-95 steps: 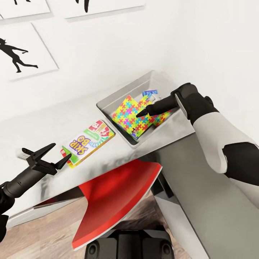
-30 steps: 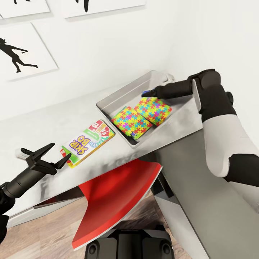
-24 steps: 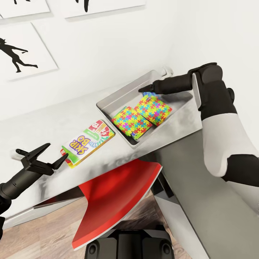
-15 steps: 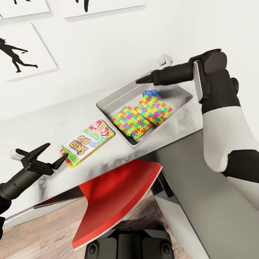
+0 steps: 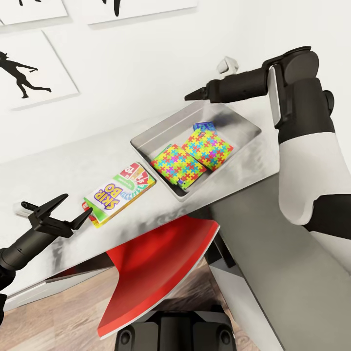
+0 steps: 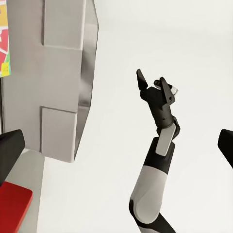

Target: Put all the toys in the child's room - the three board games (two on the bed and one on the table), the two jigsaw puzzles on the table, and the tennis ball on the table - inside the toy box on the table in the child's room.

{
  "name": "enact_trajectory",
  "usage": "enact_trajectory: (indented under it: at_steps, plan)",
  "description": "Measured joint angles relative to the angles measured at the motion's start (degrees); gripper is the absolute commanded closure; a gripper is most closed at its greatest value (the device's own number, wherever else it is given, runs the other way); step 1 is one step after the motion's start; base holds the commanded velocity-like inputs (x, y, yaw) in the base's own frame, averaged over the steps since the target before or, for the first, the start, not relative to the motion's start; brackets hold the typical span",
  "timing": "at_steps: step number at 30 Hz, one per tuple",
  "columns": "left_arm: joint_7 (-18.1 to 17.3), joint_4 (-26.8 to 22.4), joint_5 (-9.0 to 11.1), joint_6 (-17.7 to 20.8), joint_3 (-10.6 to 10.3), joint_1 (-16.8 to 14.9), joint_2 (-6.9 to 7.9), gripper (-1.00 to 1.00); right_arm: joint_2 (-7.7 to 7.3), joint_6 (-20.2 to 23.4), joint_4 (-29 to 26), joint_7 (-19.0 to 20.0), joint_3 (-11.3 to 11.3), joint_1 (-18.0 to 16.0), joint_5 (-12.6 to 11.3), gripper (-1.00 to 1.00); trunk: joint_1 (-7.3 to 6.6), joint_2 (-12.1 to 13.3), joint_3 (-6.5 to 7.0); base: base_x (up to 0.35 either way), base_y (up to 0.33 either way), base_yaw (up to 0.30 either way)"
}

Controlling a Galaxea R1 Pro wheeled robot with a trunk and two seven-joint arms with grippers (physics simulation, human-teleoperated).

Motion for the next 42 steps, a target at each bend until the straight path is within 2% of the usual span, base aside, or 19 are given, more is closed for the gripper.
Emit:
enact_trajectory:
  at_steps: [11, 16, 29, 42]
  plan:
    - [0.0, 0.0, 0.0, 0.0, 0.0, 0.0, 0.00, -1.00, 0.00, 0.0, 0.0, 0.0, 0.0, 0.0, 0.0, -1.00, 0.00, 0.0, 0.00, -0.002, 0.001, 0.002]
    - [-1.1, 0.0, 0.2, -0.1, 0.2, 0.2, 0.18, -1.00, 0.64, 0.3, 1.5, -0.4, -0.1, -0.5, 0.5, -1.00, 0.02, 0.0, 0.00, -0.101, 0.081, 0.111]
    - [-3.1, 0.0, 0.2, -0.2, 0.3, 0.4, 0.34, -1.00, 1.25, 0.3, 2.7, -1.0, -0.3, -0.5, 0.8, -1.00, 0.02, 0.0, 0.00, -0.185, 0.171, 0.245]
    - [-3.4, 0.0, 0.1, -0.3, 0.3, 0.5, 0.35, -1.00, 1.63, 0.3, 2.9, -1.1, -0.2, -0.4, 0.9, -1.00, 0.00, 0.0, 0.00, -0.054, 0.061, 0.287]
